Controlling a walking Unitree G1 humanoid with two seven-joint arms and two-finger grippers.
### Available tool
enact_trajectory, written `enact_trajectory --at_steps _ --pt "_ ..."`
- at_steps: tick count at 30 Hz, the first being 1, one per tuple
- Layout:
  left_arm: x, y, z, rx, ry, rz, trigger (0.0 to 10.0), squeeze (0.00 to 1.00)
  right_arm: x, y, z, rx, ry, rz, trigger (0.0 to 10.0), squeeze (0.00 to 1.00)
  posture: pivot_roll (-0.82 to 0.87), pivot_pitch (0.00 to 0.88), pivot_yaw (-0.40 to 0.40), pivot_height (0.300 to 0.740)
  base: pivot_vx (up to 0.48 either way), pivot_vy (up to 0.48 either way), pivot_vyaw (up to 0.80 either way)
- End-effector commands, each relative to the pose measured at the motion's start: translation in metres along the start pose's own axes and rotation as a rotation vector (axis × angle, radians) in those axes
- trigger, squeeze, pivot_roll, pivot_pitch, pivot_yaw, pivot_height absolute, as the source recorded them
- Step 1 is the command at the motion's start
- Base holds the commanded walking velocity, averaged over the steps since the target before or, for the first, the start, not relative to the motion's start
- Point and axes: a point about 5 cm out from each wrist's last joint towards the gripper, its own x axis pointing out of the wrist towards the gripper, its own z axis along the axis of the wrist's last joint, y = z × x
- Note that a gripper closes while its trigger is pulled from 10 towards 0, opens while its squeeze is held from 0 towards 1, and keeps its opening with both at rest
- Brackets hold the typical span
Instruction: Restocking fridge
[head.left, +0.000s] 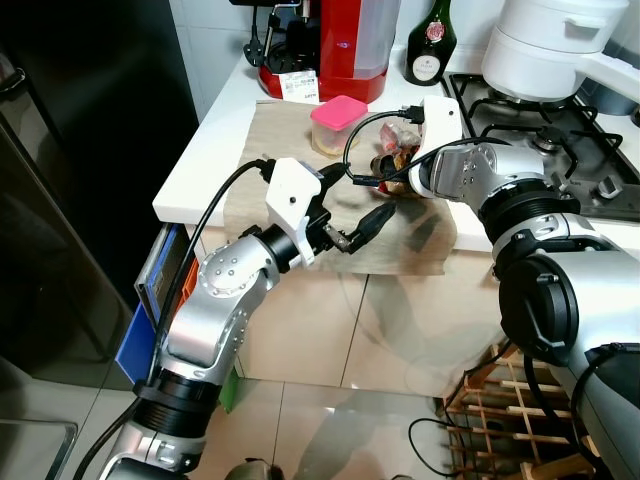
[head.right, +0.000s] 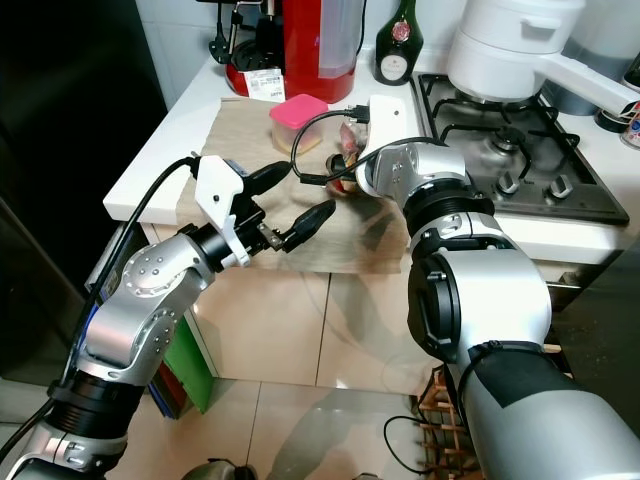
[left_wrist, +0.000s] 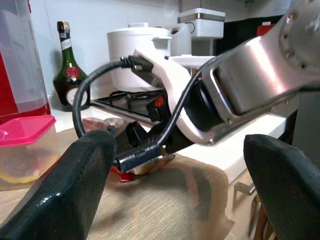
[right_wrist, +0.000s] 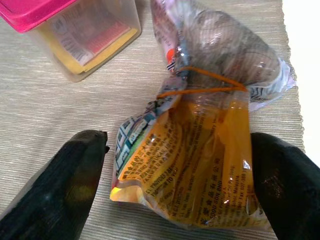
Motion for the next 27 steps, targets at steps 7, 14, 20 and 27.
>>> enact_trajectory --at_steps 7,14,20,27 --pt "-0.004 0.0 0.005 -0.003 -0.001 -0.008 10.0 0.0 0.007 -0.016 -0.024 -0.016 0.055 -0.063 10.0 0.0 0.0 0.0 -0.033 0.74 0.0 0.0 0.0" --pt "-0.004 -0.001 0.005 -0.025 0.006 -0.009 10.0 0.0 0.011 -0.017 -0.037 -0.042 0.076 -0.063 0.0 0.0 0.0 0.0 -0.037 0.74 0.0 0.0 0.0" --pt "-0.004 -0.002 0.005 -0.055 0.005 -0.008 10.0 0.0 0.012 -0.02 -0.041 -0.054 0.079 -0.068 0.0 0.0 0.0 0.0 -0.037 0.74 0.0 0.0 0.0" --pt "-0.004 -0.002 0.002 -0.129 0.037 -0.007 10.0 0.0 0.016 -0.014 -0.05 -0.073 0.072 -0.002 0.0 0.0 0.0 0.0 -0.036 0.74 0.0 0.0 0.0"
